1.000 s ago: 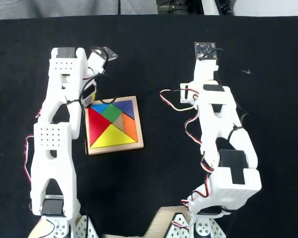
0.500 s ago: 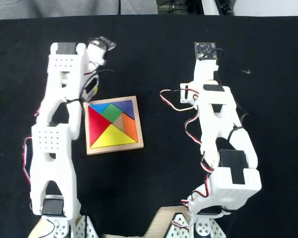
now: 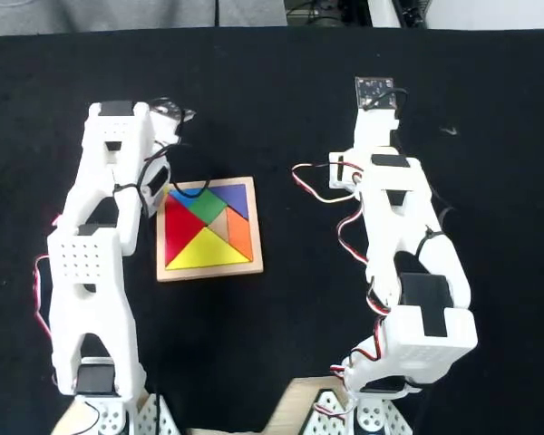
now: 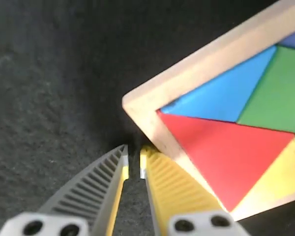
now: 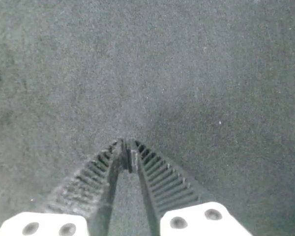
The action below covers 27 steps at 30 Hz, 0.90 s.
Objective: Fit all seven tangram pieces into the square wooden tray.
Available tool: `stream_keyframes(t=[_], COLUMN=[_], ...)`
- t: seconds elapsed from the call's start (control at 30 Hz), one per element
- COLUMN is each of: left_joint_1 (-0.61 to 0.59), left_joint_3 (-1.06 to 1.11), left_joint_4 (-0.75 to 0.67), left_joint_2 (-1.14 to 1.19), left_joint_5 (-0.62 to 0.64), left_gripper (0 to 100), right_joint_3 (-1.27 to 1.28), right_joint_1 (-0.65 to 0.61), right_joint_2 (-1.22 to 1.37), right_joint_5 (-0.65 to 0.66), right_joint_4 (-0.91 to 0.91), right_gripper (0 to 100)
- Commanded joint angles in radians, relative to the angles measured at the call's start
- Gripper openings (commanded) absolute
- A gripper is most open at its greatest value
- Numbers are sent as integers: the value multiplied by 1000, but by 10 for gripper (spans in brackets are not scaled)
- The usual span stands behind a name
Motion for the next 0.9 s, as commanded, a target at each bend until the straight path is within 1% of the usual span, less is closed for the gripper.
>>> stream_keyframes(t=[0.0,0.3,0.37,0.5,0.6,0.67,0.8,0.87], left_joint_1=[73,64,36,-31,-71,-85,-97,-124], left_joint_3=[-58,-159,-186,-308,-312,-262,-71,25], left_joint_4=[3,91,92,140,138,138,137,132], left_joint_2=[-38,-40,-41,-41,-60,-100,-241,-344], left_joint_5=[17,12,11,17,17,12,-20,-31], left_gripper=[57,57,57,57,57,57,46,29], right_joint_3=[-47,-47,-47,-74,-79,-58,2,-8], right_joint_1=[3,3,3,-8,-78,-172,-385,-431], right_joint_2=[-7,-7,-7,-53,-139,-185,-196,-160], right_joint_5=[9,9,9,9,9,15,95,101], right_joint_4=[-12,-11,-9,109,229,273,267,247], right_gripper=[11,11,11,11,11,11,11,11])
